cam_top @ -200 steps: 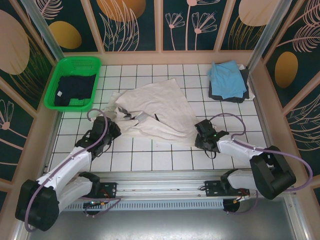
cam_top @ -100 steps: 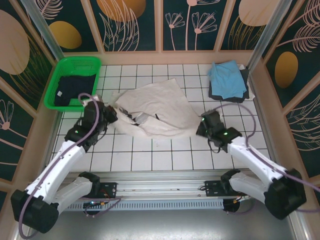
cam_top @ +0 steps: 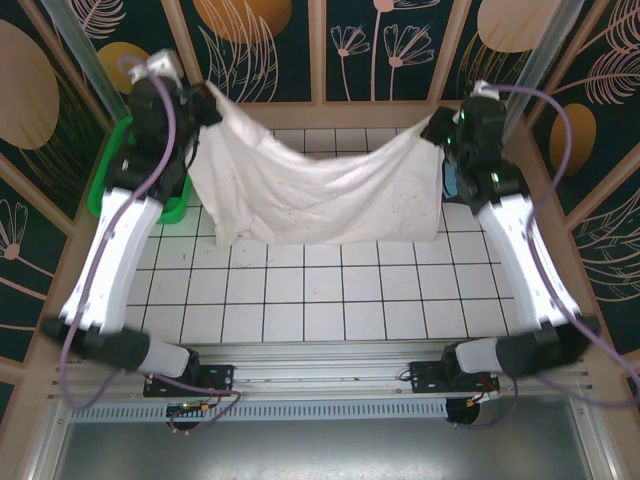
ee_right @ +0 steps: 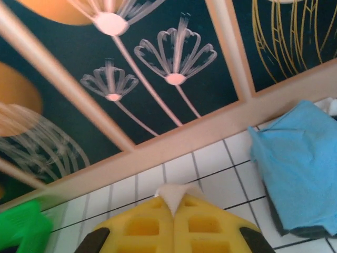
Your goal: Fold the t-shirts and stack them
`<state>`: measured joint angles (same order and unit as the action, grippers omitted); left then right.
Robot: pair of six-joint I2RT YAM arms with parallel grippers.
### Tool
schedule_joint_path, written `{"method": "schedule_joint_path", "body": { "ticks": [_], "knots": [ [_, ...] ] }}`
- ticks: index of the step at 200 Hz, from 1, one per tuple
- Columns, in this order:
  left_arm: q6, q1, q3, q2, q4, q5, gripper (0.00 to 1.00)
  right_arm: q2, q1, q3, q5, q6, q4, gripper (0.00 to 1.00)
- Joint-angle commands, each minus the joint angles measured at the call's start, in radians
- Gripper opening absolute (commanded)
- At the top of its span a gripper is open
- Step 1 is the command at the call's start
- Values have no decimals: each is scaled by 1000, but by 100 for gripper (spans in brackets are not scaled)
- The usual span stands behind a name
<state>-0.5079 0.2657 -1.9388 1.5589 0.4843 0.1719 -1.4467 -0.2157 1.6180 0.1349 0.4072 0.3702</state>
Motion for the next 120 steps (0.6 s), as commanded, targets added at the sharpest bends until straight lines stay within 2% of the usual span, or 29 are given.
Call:
{"method": "schedule_joint_path", "body": {
  "ticks": [1, 21, 28, 35, 44, 58, 78, 93, 120],
  "knots": [
    [117, -46, -365, 226, 110, -68, 0, -149, 61, 239, -132, -38, -18, 0],
    [167, -59, -796, 419, 257, -125, 0, -244, 93, 415, -243, -8, 11, 0],
    [180, -62, -858, 433, 277, -171, 0, -254, 104, 452, -299, 1, 10, 0],
    [190, -64, -849, 410, 275, -201, 0, -248, 108, 469, -311, 7, 5, 0],
    [199, -65, -759, 334, 249, -207, 0, -224, 107, 468, -301, 2, -9, 0],
    [211, -66, -493, 152, 117, -198, 0, -162, 111, 425, -276, -11, -40, 0],
    [207, -63, -129, -116, -120, -217, 0, -15, 125, 247, -265, -8, -126, 0],
    [192, -65, 16, -239, -195, -241, 0, 104, 142, 63, -281, -1, -222, 0],
    [154, -63, 232, -389, -228, -307, 0, 303, 155, -251, -301, -2, -308, 0]
  ]
}}
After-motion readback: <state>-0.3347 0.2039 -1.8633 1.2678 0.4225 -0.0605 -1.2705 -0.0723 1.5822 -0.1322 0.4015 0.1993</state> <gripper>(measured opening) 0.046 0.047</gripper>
